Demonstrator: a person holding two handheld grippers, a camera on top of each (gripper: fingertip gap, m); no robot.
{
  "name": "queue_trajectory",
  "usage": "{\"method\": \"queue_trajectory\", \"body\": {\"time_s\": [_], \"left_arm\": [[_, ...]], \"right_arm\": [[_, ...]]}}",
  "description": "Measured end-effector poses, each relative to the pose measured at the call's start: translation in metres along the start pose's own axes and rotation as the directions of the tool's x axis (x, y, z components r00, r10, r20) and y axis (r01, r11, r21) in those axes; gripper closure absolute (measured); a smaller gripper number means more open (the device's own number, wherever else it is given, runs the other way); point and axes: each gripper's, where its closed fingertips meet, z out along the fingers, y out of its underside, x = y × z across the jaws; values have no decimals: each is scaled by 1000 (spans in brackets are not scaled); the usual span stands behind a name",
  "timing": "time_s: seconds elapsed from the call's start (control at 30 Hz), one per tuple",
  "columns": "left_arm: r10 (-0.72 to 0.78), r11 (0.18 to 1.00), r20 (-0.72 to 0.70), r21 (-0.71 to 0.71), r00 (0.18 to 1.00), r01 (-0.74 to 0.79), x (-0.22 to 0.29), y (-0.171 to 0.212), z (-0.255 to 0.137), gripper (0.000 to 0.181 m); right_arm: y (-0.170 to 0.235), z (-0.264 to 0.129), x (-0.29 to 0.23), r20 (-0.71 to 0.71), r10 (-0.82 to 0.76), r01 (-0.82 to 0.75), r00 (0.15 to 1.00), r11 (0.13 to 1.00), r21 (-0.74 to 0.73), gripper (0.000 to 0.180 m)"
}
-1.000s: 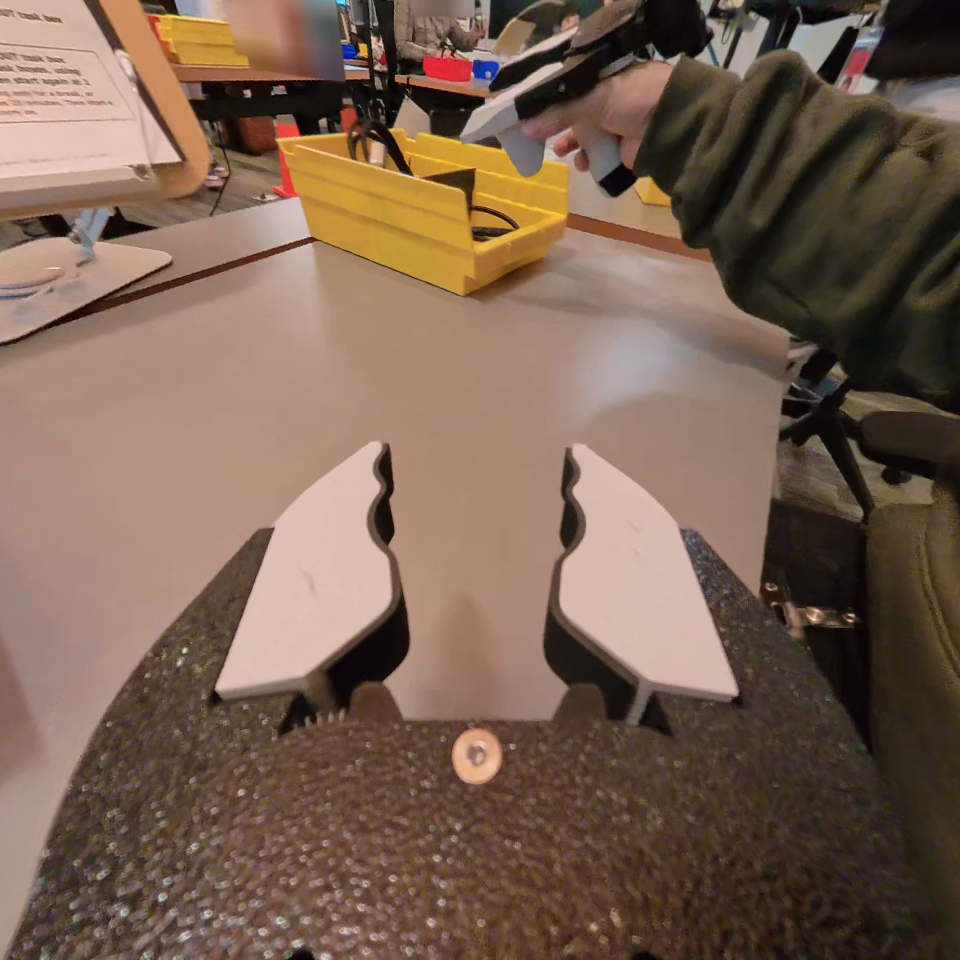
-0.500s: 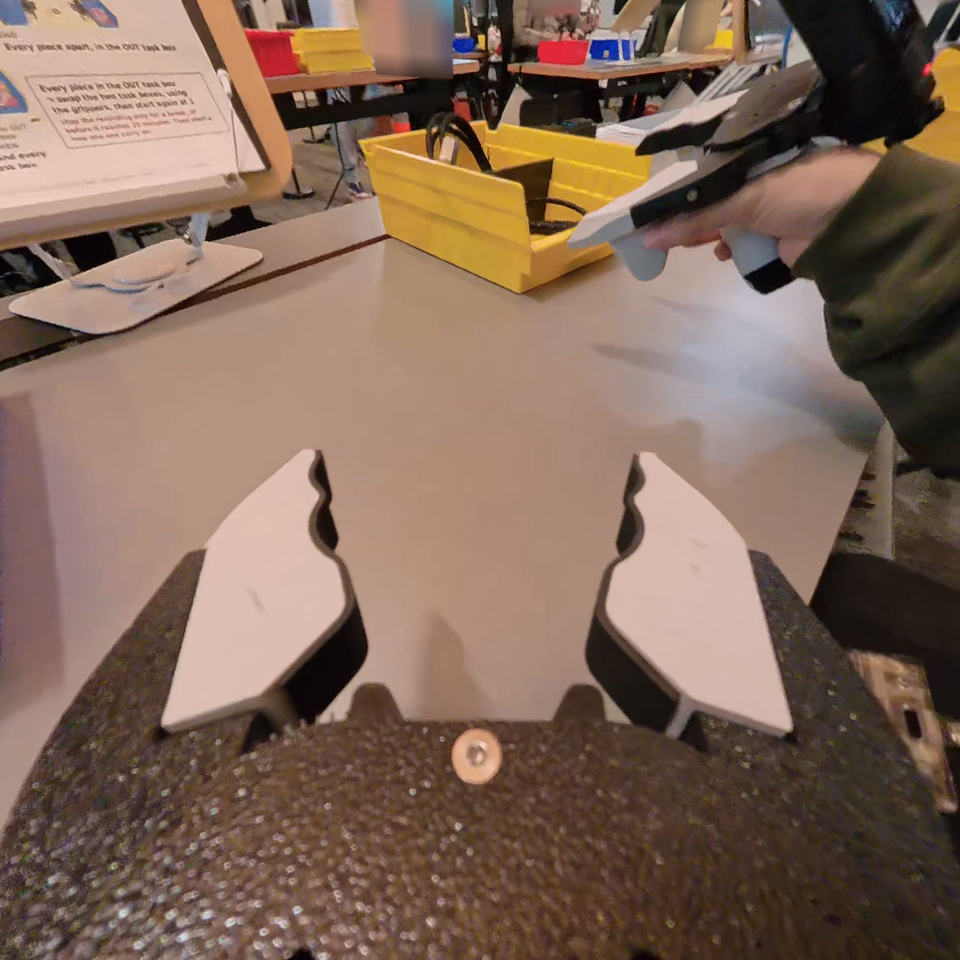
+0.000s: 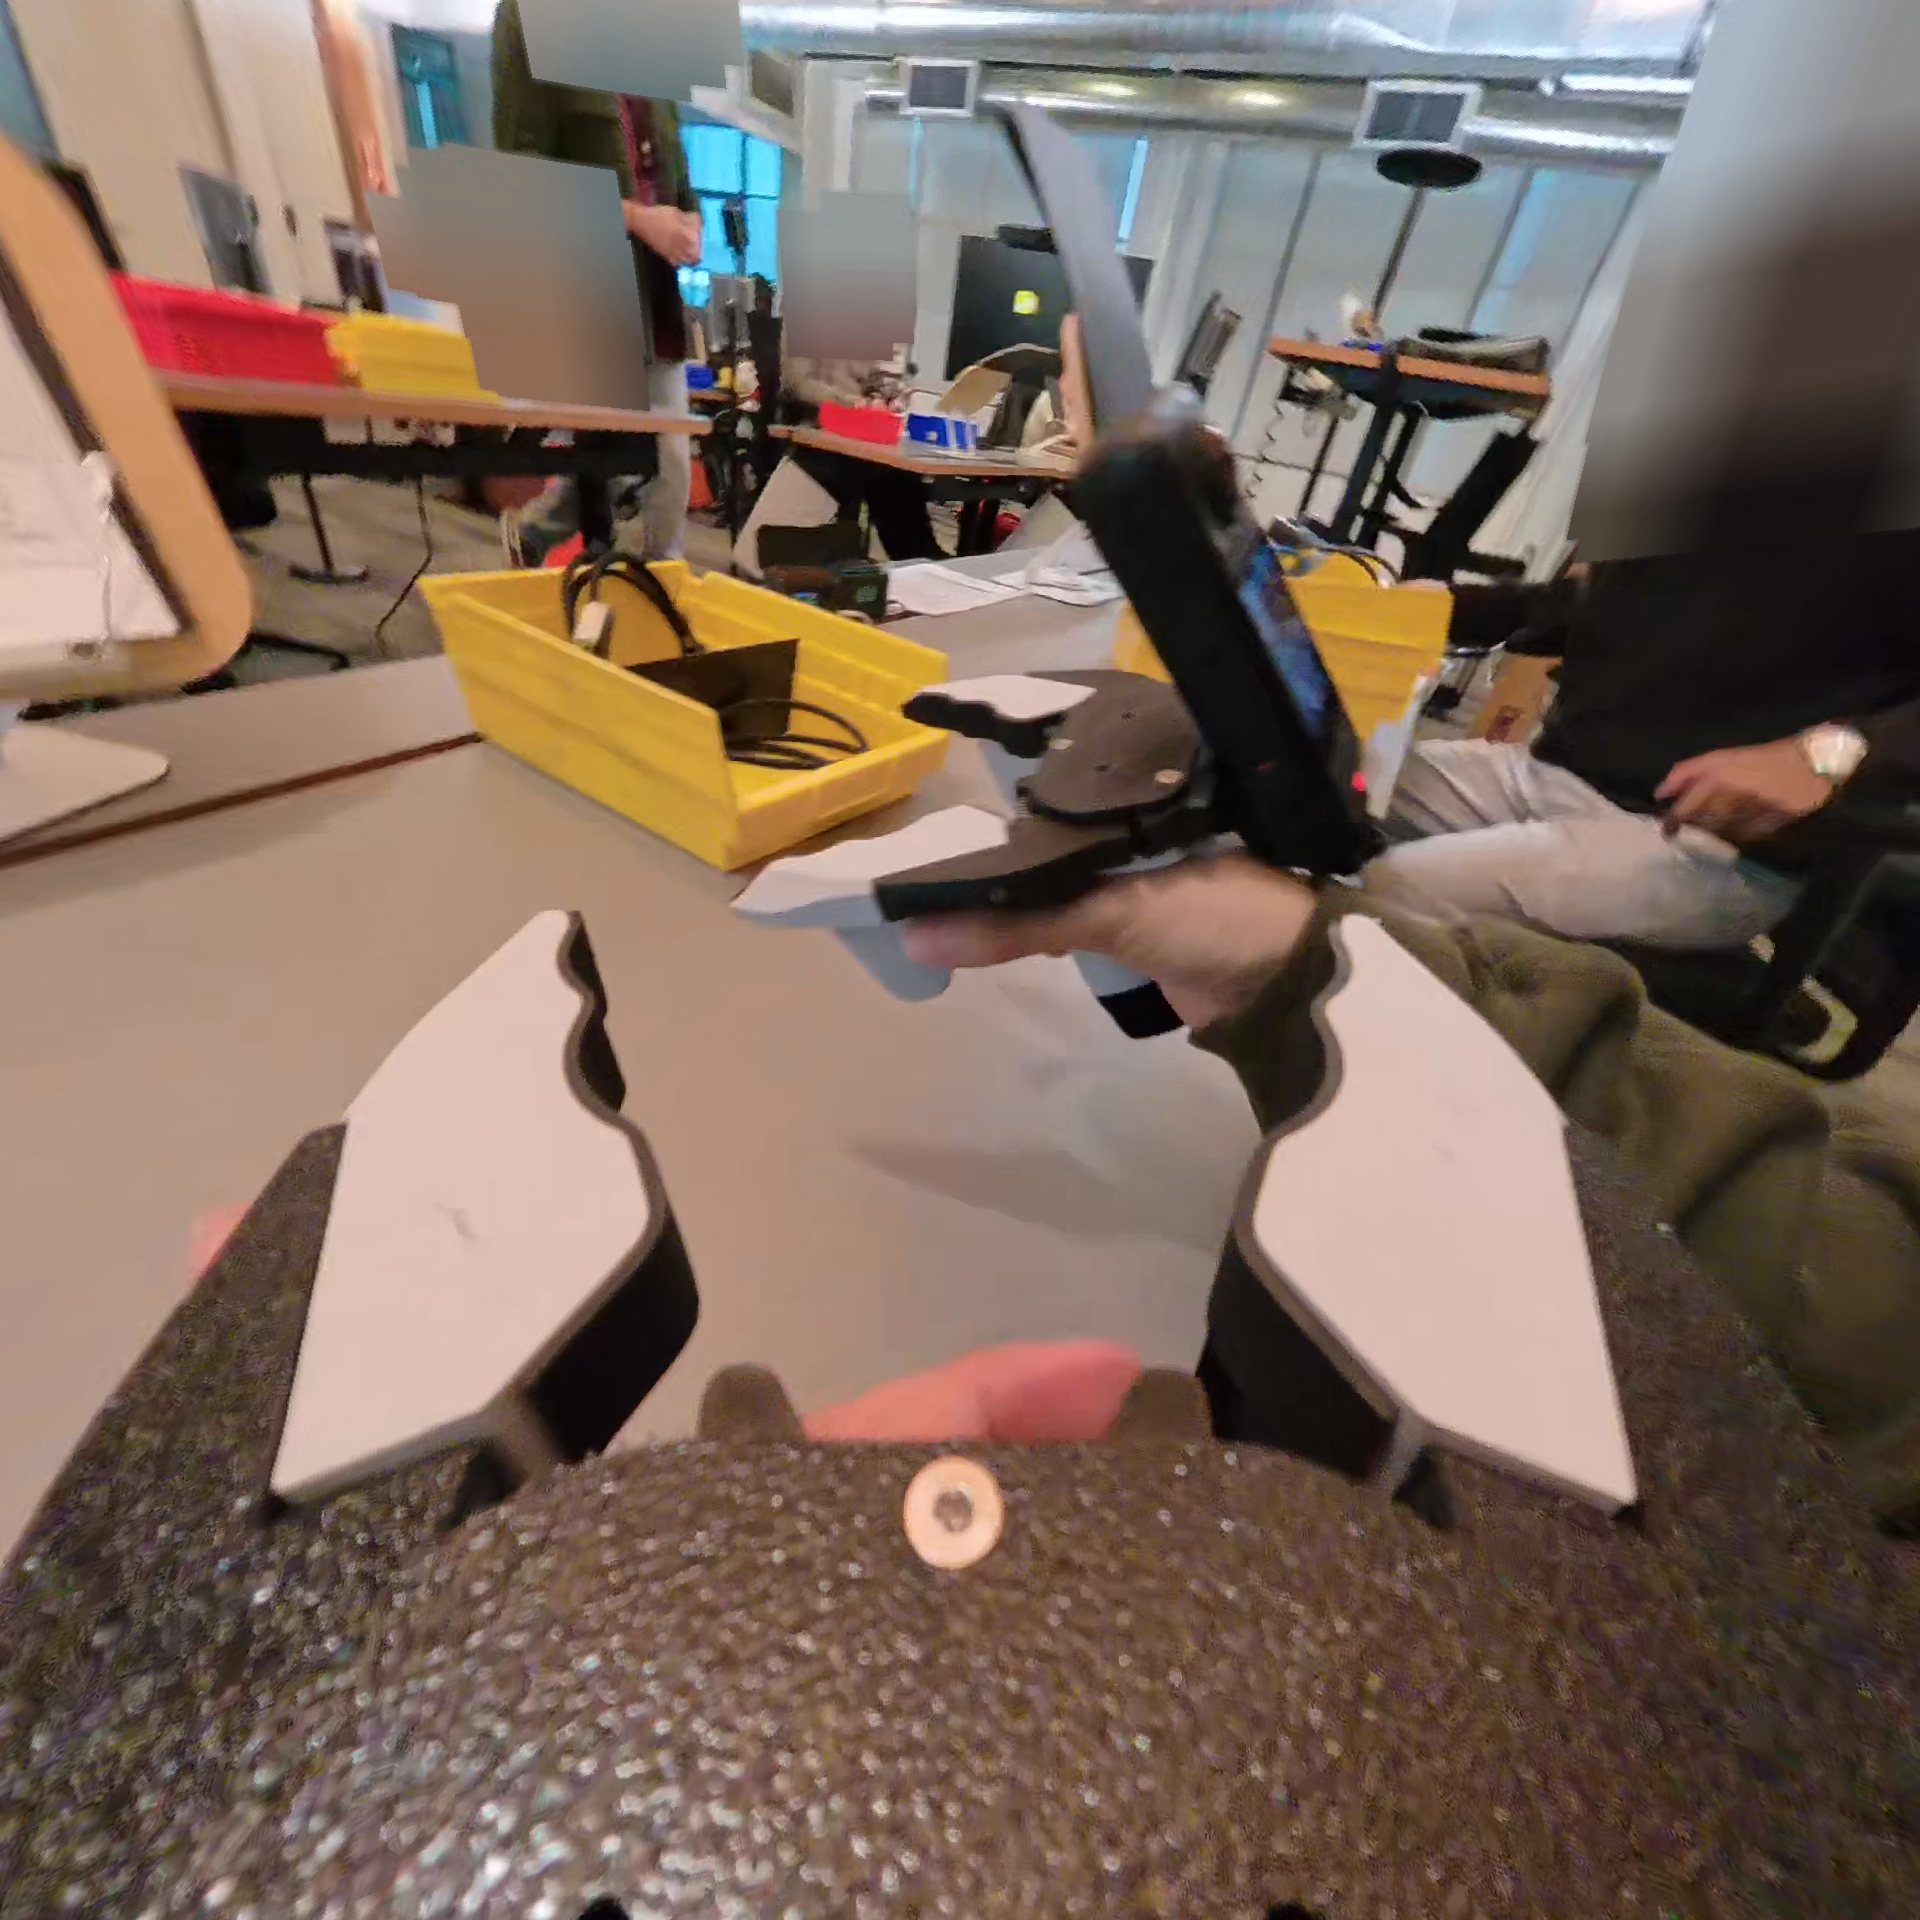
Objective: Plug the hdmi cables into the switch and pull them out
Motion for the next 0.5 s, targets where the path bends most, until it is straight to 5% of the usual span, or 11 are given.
{"method": "queue_trajectory", "body": {"time_s": [0.23, 0.5], "left_arm": [[210, 977, -3, -36, 978, -210, 50, -13, -20, 57], [126, 992, -21, -23, 992, -127, 47, -9, -16, 61]], "right_arm": [[-21, -27, -17, -78, -59, 62, 995, 997, 37, 55], [-32, -23, -46, -113, -168, 175, 979, 983, 55, 56]]}}
